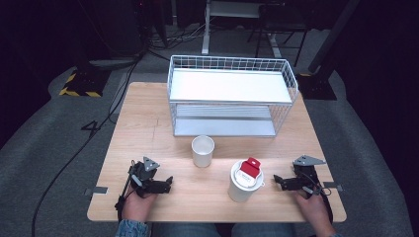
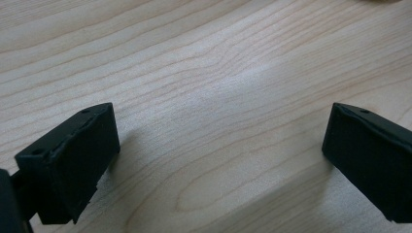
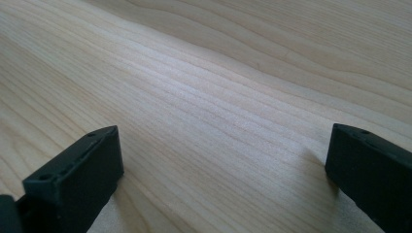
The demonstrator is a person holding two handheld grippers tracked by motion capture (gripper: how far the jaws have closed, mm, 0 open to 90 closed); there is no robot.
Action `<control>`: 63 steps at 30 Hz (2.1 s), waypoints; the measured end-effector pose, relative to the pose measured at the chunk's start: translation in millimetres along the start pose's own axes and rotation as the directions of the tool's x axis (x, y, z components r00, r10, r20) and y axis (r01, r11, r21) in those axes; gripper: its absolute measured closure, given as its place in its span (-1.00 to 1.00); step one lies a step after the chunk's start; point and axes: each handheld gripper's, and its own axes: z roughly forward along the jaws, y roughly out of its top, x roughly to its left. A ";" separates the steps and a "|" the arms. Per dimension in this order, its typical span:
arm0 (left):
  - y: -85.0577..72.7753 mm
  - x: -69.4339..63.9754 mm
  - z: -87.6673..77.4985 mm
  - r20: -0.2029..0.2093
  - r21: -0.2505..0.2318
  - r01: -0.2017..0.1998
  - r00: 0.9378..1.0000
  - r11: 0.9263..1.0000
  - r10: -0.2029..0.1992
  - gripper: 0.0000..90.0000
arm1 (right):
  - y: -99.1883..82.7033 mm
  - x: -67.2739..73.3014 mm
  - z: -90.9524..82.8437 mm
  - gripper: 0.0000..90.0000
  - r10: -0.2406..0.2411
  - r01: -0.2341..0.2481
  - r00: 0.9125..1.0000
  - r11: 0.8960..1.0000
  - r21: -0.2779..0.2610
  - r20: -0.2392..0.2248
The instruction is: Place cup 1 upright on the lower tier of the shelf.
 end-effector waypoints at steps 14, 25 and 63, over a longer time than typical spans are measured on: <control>12.6 1.5 -2.4 0.047 0.053 -0.004 0.999 0.999 0.001 -1.00 | 0.0 0.0 0.0 -0.99 0.000 0.000 1.000 1.000 0.000 0.000; 31.5 -7.7 -13.6 0.072 -0.037 -0.032 0.997 0.999 0.035 -1.00 | 0.0 0.0 0.0 -0.99 0.000 0.000 1.000 1.000 0.000 0.000; 70.9 -55.6 14.1 0.227 -0.301 -0.078 0.962 0.950 0.150 -1.00 | -0.1 0.0 0.0 -0.99 0.001 -0.001 1.000 1.000 0.000 0.002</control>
